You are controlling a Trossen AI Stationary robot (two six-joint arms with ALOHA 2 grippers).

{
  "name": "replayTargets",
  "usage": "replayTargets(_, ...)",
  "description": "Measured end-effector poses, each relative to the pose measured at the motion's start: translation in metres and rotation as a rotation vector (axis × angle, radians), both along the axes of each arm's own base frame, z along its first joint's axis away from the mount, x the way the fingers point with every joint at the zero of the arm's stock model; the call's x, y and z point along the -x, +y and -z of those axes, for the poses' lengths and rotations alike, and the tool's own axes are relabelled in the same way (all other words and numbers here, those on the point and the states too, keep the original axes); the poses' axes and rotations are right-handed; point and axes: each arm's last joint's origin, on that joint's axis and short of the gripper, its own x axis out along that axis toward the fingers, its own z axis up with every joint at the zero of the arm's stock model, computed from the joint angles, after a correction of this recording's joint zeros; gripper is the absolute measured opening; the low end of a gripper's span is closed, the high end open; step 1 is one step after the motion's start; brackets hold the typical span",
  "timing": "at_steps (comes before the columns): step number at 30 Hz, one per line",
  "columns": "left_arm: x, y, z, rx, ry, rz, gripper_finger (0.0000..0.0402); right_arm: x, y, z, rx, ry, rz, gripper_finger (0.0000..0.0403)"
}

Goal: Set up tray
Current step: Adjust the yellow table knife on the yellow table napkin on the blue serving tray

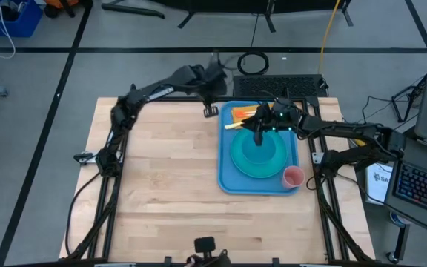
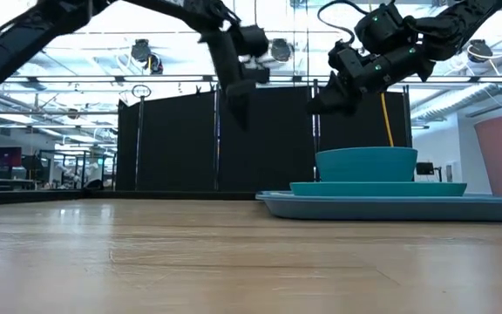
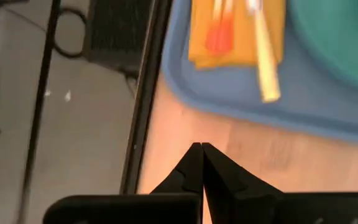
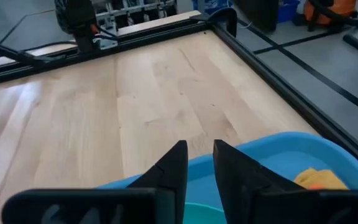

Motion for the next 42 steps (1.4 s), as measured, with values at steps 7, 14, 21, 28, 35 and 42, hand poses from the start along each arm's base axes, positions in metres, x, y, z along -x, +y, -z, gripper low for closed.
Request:
replayTargets(7, 0.031, -0.011, -0.037, 0.098, -0.313, 0.098, 0.0002, 0.0, 0.001, 0.001, -0.01, 0.002, -0.056, 0.0071)
replayTargets(14, 0.082, -0.051, -0.024, -0.018, -0.622, 0.045, 0.0002, 0.001, 0.0, -0.001, -0.017, 0.01, -0.083, 0.0071)
replayTargets(21, 0.132, -0.088, 0.0, -0.061, -0.933, 0.029, 0.0003, -0.01, -0.008, -0.028, -0.023, 0.076, -0.131, 0.0071)
replayTargets(28, 0.145, -0.102, 0.031, -0.006, -0.982, 0.103, 0.001, -0.042, -0.027, -0.047, -0.006, 0.241, -0.162, 0.0071)
replayTargets(35, 0.149, -0.111, 0.056, -0.014, -0.958, 0.132, 0.0015, -0.077, -0.065, -0.035, -0.012, 0.449, -0.159, 0.0071)
replayTargets(42, 0.164, -0.118, 0.087, -0.01, -1.0, 0.109, 0.0008, -0.09, -0.102, -0.017, -0.06, 0.566, -0.157, 0.0071)
